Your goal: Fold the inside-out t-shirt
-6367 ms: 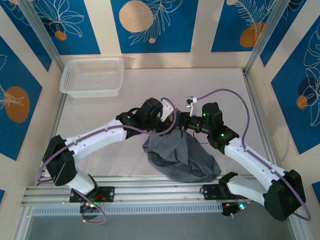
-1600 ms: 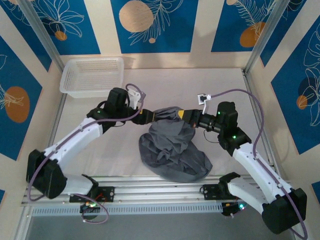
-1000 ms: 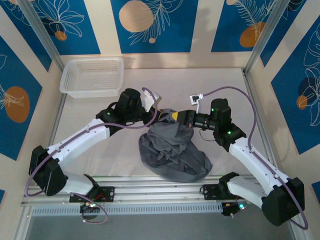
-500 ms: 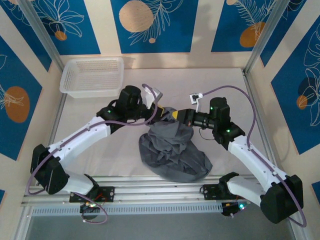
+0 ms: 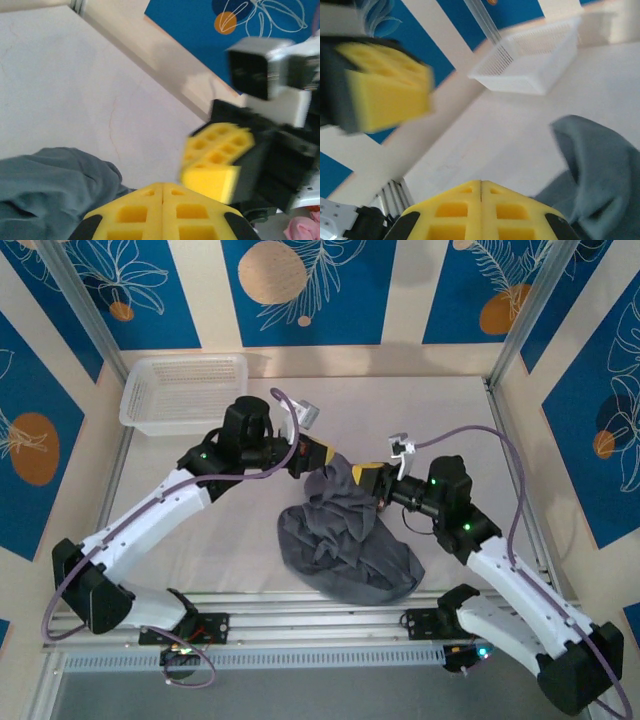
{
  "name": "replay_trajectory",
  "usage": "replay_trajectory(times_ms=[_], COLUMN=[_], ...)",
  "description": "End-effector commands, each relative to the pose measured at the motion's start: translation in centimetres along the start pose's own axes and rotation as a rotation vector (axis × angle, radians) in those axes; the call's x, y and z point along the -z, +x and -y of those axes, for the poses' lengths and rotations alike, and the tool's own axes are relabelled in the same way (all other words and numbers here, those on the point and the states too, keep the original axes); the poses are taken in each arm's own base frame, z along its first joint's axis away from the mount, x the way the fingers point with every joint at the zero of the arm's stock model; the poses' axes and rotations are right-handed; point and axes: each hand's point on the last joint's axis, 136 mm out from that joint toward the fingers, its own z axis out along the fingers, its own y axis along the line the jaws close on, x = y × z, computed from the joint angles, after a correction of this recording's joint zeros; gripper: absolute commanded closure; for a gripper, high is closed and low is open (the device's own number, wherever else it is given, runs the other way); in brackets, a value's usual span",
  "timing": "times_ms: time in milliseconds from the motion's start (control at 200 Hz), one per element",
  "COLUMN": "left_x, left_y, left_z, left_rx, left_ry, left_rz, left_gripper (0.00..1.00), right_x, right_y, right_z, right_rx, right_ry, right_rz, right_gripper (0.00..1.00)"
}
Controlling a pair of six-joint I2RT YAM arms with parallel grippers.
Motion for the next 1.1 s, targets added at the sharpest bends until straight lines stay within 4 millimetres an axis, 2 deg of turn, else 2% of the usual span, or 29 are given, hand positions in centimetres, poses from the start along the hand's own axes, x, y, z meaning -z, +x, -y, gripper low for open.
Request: replay_trajectory(times_ms=[0,35,100,210,330,450,610,760,880,945,1030,1090], left_x=[-0.6,-0.6,-0.3,1.2,0.6,-1.9,-6.1,-7.2,-7.9,-8.1,-7.9,-7.4], left_y=[2.2,3.1,5.1,8.9,12.4,13.1,11.8,12.7,14.4,15.4,15.8,15.1], left_z=[-1.7,-3.1,-6.3,-13.1,-17.0,-17.7,-15.9,-17.2,-19.0,-19.8,-19.9,-19.3], left_rx=[-0.015,-0.037,-0.042,0.051,0.255,0.392,0.456,0.476,0.501,0.515,0.527,0.511], left_ry=[-0.056,-0.132,-0.292,-0.622,-0.682,-0.535,-0.267,-0.281,-0.329,-0.347,-0.351,-0.346], left_rz=[-0.063,-0.079,-0.115,-0.170,-0.245,-0.229,-0.205,-0.212,-0.249,-0.267,-0.259,-0.238], left_gripper=[1.00,0.96,0.87,0.75,0.74,0.69,0.57,0.54,0.53,0.60,0.84,0.96], right_x=[-0.2,-0.3,-0.6,-1.0,-2.7,-4.9,-7.1,-8.1,-8.2,-8.1,-7.8,-7.7], right_y=[0.3,0.9,1.9,4.3,6.5,7.2,8.3,8.9,9.1,9.0,8.8,8.4], right_z=[2.4,3.0,3.8,6.1,6.6,6.7,7.8,7.4,7.3,7.5,8.2,8.8], right_rx=[0.057,0.037,0.006,-0.045,-0.119,-0.182,-0.224,-0.246,-0.251,-0.247,-0.233,-0.215], right_ry=[0.118,0.141,0.180,0.296,0.318,0.341,0.399,0.368,0.361,0.376,0.417,0.461], right_rz=[0.014,-0.011,-0.065,-0.185,-0.321,-0.411,-0.505,-0.531,-0.534,-0.535,-0.530,-0.520], right_gripper=[1.00,1.00,0.91,0.81,0.71,0.59,0.53,0.53,0.52,0.52,0.52,0.53])
